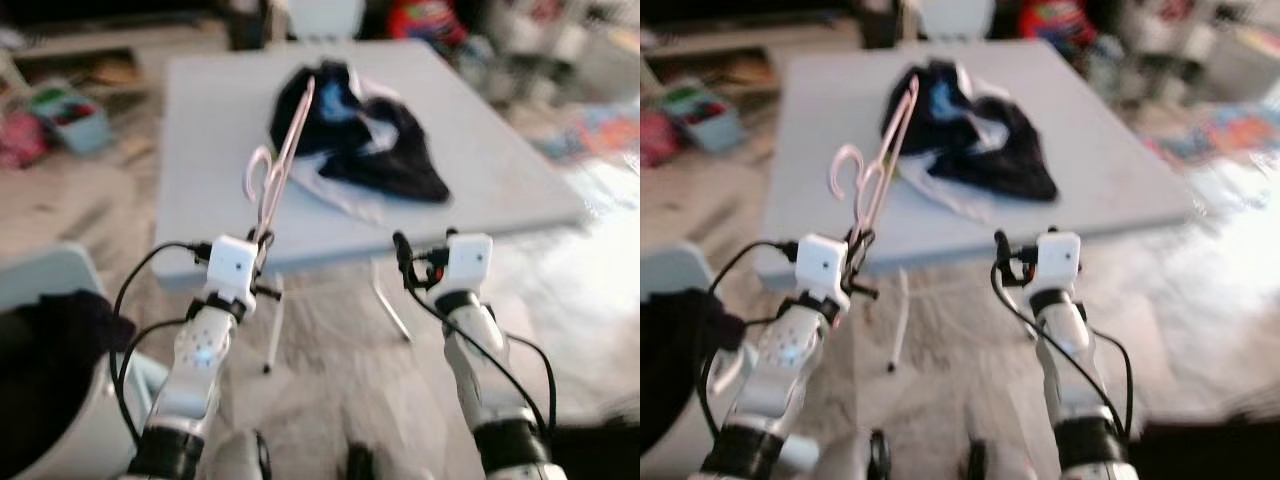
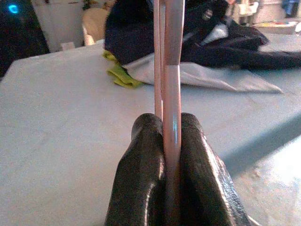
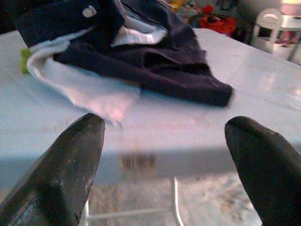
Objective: Hang hanger
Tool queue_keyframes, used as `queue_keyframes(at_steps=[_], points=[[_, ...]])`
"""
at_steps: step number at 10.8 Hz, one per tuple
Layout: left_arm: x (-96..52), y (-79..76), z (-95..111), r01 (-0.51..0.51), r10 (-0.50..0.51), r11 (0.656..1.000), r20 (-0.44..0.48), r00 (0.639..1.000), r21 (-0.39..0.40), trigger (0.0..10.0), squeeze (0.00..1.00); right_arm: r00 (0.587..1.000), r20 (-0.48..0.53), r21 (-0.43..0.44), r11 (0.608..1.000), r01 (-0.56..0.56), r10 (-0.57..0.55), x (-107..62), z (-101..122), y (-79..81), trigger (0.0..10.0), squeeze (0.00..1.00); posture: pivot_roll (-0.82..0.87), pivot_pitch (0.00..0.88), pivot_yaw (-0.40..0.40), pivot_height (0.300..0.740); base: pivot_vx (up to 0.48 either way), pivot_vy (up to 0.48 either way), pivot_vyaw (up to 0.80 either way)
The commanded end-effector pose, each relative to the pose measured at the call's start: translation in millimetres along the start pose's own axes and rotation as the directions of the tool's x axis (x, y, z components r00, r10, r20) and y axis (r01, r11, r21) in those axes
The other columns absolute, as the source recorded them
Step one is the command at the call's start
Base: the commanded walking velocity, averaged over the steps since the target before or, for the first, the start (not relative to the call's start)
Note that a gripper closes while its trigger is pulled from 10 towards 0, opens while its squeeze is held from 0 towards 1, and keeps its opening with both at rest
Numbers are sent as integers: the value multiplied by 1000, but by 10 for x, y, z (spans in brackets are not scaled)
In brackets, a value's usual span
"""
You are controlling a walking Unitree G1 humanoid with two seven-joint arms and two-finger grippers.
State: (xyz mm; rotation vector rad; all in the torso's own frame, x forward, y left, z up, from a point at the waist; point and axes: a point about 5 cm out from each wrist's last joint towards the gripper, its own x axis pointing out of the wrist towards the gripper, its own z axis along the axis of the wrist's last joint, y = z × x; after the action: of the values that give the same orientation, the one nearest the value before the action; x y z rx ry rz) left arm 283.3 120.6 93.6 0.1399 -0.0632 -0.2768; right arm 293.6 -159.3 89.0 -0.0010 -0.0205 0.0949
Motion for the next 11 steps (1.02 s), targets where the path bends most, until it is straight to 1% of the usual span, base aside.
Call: queue_keyframes(at_steps=[1,6,7,8,9,10,11], points=[[-9,-22,-53,11,-11,1000,-28,1000,7,10000,0,1000,11,-8,1000,5,-5,15,41,-27,10000,0,-94,0,-13,740,-330,0,0],[18,-16,-37,20,-19,1000,-22,1000,18,10000,0,1000,13,-15,1000,4,-4,51,60,-20,10000,0,-95,0,-6,740,-328,0,0],[25,-10,-29,25,-24,999,-27,999,32,10000,0,1000,16,-20,1000,6,-5,58,70,-29,10000,0,-93,0,-4,740,0,0,0],[16,-27,-58,52,-49,997,-54,997,54,10000,0,1000,17,-23,1000,8,-7,62,78,-49,10000,0,-88,0,-8,740,0,0,0],[-15,-69,-107,112,-106,991,-85,991,71,10000,0,1000,16,-30,999,10,-10,65,83,-81,10000,0,-86,0,-13,740,0,0,0],[-120,-129,-220,254,-242,965,-150,959,66,10000,0,1000,2,-72,997,-5,6,68,71,-146,10000,0,-87,0,-14,740,0,0,0],[-156,-111,-282,307,-286,948,-189,939,91,10000,0,999,-7,-122,992,-43,43,71,73,-171,10000,0,-87,0,-16,740,0,0,0]])
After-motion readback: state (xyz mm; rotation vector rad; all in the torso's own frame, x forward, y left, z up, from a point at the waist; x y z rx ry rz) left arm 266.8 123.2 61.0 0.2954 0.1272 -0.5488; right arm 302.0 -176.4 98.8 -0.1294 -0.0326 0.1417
